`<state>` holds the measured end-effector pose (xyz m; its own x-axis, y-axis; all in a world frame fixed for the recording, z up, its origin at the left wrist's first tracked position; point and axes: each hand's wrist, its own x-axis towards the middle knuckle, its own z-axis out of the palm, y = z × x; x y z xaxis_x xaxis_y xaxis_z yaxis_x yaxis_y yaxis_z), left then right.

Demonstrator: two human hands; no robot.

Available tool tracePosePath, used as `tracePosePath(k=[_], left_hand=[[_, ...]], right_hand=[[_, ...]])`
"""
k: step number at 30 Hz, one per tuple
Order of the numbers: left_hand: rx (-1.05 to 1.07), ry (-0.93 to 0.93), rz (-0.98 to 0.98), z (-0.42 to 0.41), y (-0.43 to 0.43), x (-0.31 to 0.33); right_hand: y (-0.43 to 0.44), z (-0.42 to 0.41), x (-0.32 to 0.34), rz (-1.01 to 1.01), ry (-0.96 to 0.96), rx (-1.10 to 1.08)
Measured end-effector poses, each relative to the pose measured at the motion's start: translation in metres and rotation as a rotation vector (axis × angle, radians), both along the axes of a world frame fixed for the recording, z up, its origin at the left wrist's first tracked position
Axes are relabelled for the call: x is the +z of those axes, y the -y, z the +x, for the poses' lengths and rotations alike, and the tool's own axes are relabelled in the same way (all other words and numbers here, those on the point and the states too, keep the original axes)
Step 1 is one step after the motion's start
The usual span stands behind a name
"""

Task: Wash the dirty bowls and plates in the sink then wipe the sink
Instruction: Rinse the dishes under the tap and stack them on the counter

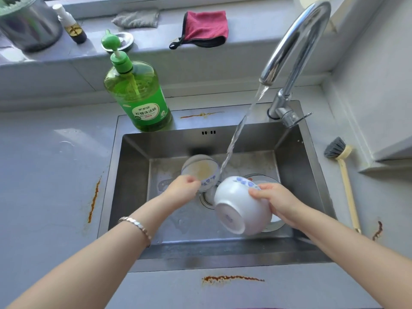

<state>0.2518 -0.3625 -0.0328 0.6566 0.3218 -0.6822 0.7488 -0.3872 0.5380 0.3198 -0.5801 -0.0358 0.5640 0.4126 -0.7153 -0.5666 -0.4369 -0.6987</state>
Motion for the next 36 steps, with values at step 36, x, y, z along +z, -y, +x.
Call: tracePosePath(k=[36], left_hand=[[0.067, -0.132, -0.005, -0.079, -0.078, -0.079]], right_hand=[[-0.159, -0.018, -0.112, -0.578, 0.979, 0.964]])
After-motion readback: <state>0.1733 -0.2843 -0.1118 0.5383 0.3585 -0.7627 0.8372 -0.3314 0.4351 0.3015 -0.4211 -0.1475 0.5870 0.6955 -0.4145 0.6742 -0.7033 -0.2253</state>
